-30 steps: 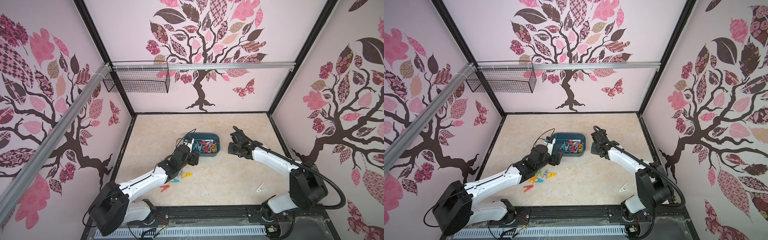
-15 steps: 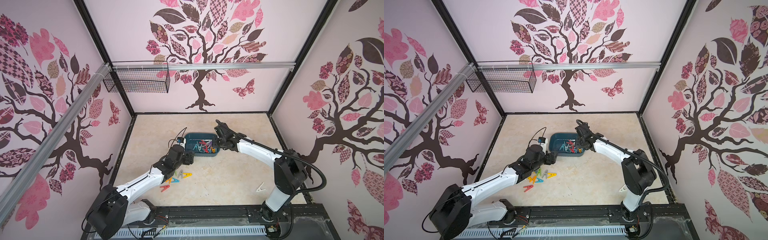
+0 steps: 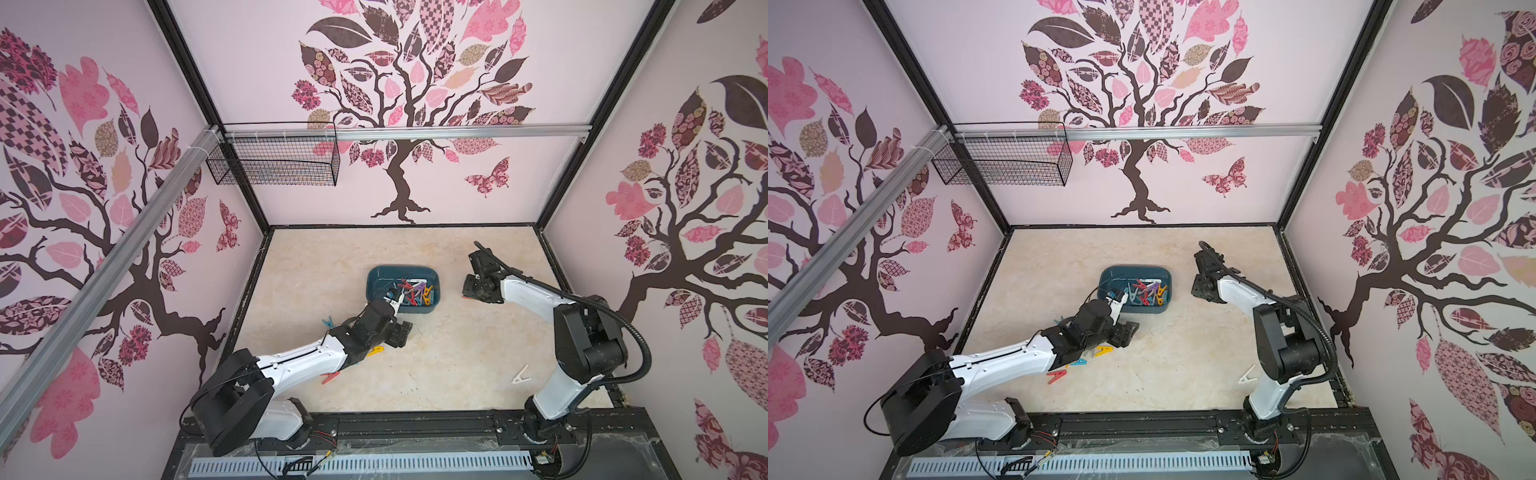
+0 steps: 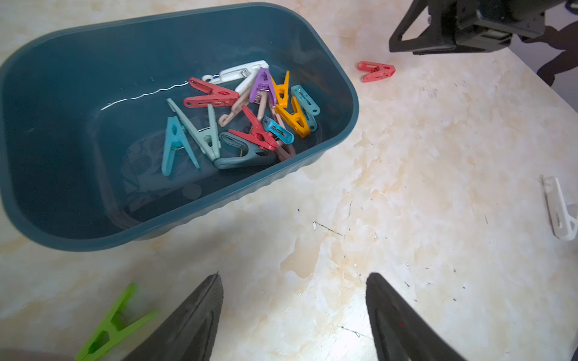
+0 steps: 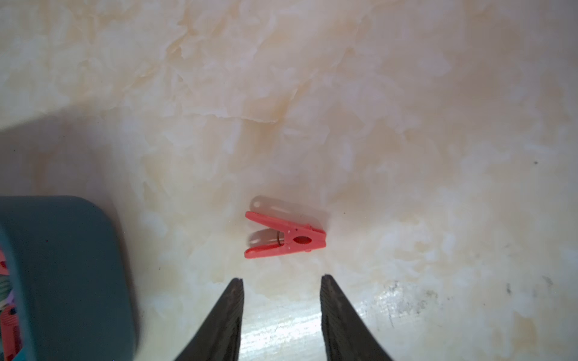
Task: Put the clothespins into the storage box
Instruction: Pick up the clothespin from the center of the board.
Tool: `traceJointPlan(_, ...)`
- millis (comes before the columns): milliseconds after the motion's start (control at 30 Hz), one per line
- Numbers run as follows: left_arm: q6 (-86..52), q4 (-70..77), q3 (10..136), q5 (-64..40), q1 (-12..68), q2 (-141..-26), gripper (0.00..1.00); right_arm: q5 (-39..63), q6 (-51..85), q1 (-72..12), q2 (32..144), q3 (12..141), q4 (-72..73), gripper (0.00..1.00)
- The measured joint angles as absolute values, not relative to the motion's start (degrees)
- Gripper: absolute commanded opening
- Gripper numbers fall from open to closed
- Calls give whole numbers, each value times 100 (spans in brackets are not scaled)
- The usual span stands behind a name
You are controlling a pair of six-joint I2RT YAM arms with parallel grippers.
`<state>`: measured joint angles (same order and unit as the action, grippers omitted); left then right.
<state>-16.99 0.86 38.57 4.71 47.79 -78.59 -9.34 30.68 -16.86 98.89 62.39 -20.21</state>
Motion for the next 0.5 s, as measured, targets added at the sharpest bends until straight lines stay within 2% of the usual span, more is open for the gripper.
traceJointPlan(200,-1682,108,3859,419,4812,-7898,76,-873,3218,-1693,10313,6241,-1881,58)
traceJointPlan(500,-1691,130,3859,397,4816,-7898,76,-891,3334,-1695,10527,6248,-1763,60)
